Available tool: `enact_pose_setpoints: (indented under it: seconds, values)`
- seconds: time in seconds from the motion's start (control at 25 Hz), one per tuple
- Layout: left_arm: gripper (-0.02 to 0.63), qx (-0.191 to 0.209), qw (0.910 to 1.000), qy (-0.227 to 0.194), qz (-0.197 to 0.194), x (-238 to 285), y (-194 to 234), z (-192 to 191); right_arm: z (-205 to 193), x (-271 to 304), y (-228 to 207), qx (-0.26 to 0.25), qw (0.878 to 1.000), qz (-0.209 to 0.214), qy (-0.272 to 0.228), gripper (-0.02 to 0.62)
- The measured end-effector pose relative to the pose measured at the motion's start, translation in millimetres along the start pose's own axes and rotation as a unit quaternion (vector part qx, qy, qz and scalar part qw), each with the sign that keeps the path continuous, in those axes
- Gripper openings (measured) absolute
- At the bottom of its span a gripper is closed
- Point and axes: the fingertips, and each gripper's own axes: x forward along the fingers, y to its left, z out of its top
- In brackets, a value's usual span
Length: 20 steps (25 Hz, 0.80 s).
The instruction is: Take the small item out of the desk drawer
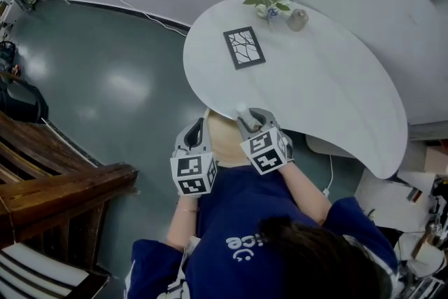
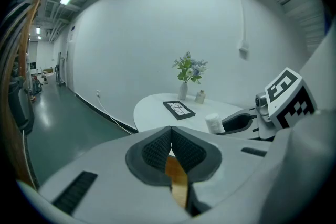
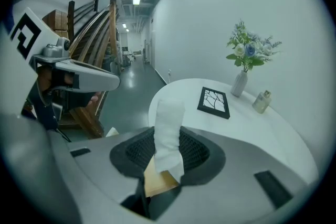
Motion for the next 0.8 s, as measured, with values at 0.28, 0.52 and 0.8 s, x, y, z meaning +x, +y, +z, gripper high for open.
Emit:
enact_pose_setpoints:
  seconds: [0.28, 0.52, 0.8]
  values:
    - [0.003, 0.012, 0.9998, -0.01, -0.016, 5, -4, 15, 24, -15, -16, 0.012, 0.998, -0.033, -0.051, 0.137]
    - [0.005, 0.022, 0.9988, -0.037, -0.025, 5, -10, 39, 51, -33, -30, 0.031, 0.992, -0.06, -0.108, 0.137]
    - [0.005, 0.03, 0.9965, -0.071, -0.031, -3, -14, 65, 75, -56, -43, 0.044, 0.981, -0.086, -0.17, 0.137]
